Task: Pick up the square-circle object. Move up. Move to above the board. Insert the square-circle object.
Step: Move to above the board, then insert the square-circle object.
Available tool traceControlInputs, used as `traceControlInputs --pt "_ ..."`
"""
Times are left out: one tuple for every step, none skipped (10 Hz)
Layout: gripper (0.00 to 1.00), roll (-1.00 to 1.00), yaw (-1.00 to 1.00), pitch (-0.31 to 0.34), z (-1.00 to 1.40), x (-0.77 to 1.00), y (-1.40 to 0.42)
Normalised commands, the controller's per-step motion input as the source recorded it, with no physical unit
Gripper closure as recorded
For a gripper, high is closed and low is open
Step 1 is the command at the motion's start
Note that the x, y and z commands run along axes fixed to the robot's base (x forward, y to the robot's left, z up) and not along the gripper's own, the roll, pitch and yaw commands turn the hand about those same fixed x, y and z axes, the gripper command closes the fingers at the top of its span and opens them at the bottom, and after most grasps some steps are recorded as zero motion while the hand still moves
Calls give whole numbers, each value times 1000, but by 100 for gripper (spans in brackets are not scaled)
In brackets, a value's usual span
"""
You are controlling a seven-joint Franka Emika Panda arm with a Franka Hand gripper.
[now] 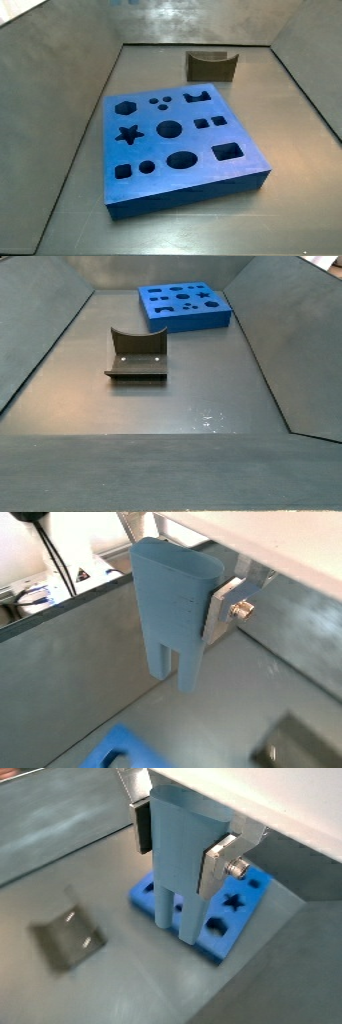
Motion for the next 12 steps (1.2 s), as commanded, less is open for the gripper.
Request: traceControlInputs --pt "100 -44 -380 125 91 514 -1000" --pt "100 -30 -222 134 93 525 -1000" --pt "100 -15 -140 141 95 535 -1000" --pt "100 -2 -54 148 106 570 -1000" --pt "100 17 -27 150 91 468 -780" --pt "100 53 -12 161 53 292 -403" --pt "100 50 -10 144 47 223 -275" --pt "100 49 0 -54 -26 -197 0" --pt "100 0 14 0 0 54 0" --pt "100 0 91 -171 -874 -169 -354" --pt "100 64 43 -157 -917 -300 -391" --pt "100 44 26 -210 -809 -380 -400"
